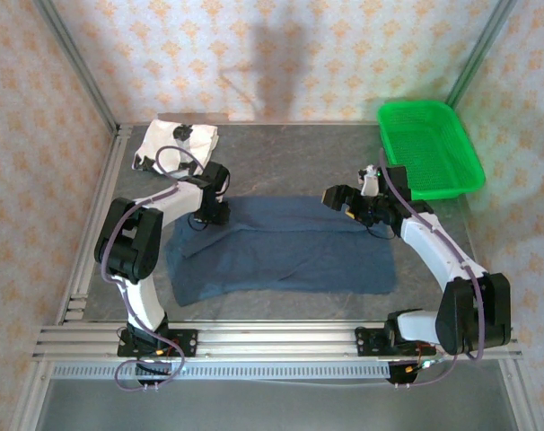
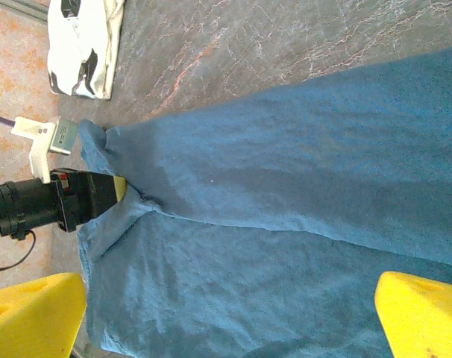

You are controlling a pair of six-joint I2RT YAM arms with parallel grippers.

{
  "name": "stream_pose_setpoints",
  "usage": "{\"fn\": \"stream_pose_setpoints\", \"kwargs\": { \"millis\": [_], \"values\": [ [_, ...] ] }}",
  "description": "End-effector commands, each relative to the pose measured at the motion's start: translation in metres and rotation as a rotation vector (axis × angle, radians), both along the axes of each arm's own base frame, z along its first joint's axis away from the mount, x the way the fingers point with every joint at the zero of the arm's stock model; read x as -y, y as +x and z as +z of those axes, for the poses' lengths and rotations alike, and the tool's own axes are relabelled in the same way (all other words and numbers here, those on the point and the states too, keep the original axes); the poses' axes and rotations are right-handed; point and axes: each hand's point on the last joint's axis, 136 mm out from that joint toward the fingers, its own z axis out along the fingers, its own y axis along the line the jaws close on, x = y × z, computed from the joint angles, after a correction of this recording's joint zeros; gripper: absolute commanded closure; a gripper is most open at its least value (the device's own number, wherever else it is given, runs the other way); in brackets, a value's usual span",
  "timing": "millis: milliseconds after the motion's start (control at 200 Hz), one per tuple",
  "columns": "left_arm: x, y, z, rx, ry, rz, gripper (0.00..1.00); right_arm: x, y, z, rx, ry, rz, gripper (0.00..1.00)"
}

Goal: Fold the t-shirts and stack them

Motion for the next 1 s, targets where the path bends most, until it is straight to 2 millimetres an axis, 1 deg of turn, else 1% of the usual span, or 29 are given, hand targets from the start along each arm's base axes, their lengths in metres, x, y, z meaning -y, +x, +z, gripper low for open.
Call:
{"fn": "stream_pose_setpoints", "kwargs": {
  "millis": [0, 95, 200, 290, 415, 480, 575, 731, 886, 996],
  "values": [
    [0.001, -0.008, -0.006, -0.022, -0.009, -0.014, 0.87, -0.004, 0.006, 0.011, 0.029, 0.015, 0.007, 0.01],
    [0.001, -0.010, -0.002, -0.007, -0.022, -0.002, 0.93, -0.004, 0.007, 0.012, 0.034, 0.018, 0.004, 0.01],
    [0.007, -0.011, 0.002, 0.004, -0.058, 0.008, 0.98, -0.004, 0.007, 0.012, 0.036, 0.017, 0.004, 0.01],
    [0.014, -0.015, 0.009, 0.026, -0.077, 0.004, 1.00, -0.004, 0.008, 0.012, 0.036, 0.021, -0.001, 0.01],
    [0.023, -0.022, 0.016, 0.052, -0.113, 0.019, 1.00, -0.007, 0.013, 0.013, 0.035, 0.051, -0.009, 0.01],
    [0.026, -0.027, 0.021, 0.073, -0.125, 0.030, 1.00, -0.013, 0.016, 0.012, 0.024, 0.075, 0.004, 0.01],
    [0.027, -0.032, 0.032, 0.113, -0.143, 0.054, 1.00, -0.027, 0.017, 0.010, 0.013, 0.079, 0.046, 0.01],
    [0.030, -0.042, 0.046, 0.158, -0.161, 0.059, 1.00, -0.047, 0.020, 0.001, -0.011, 0.081, 0.082, 0.01],
    [0.032, -0.059, 0.043, 0.145, -0.172, 0.055, 1.00, -0.056, 0.025, -0.006, -0.034, 0.089, 0.093, 0.01],
    [0.033, -0.073, 0.041, 0.142, -0.174, 0.062, 1.00, -0.056, 0.027, -0.009, -0.042, 0.075, 0.089, 0.01]
  ]
}}
